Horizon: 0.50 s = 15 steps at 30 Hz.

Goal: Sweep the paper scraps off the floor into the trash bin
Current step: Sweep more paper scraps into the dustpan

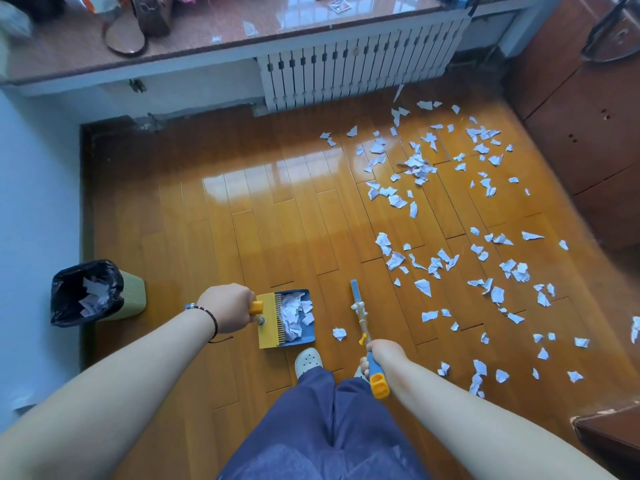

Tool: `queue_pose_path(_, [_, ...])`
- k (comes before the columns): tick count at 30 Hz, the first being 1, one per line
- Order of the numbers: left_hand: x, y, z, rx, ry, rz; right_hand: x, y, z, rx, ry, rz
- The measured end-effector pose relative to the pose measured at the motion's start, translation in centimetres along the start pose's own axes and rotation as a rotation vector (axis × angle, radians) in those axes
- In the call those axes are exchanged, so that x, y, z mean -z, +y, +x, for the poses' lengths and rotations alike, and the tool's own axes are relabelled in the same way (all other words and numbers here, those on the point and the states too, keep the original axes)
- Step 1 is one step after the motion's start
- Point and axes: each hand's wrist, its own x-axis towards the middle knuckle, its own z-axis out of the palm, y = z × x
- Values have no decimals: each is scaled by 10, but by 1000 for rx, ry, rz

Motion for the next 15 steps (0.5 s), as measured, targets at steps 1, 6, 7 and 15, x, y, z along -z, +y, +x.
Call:
queue_pose_path(1, [-2, 3, 0, 0, 0, -3, -8, 3, -1, -6, -9, 14])
queue_pose_path(6, [-12, 13, 3, 9, 9, -40, -37, 4, -6, -79, -104, 64])
queue_pose_path(7, [-13, 14, 3, 14, 13, -52, -41, 3, -6, -85, -130, 66])
queue_pose_path(15, [-23, 1, 3, 114, 52, -209, -30, -26, -24, -69, -223, 61])
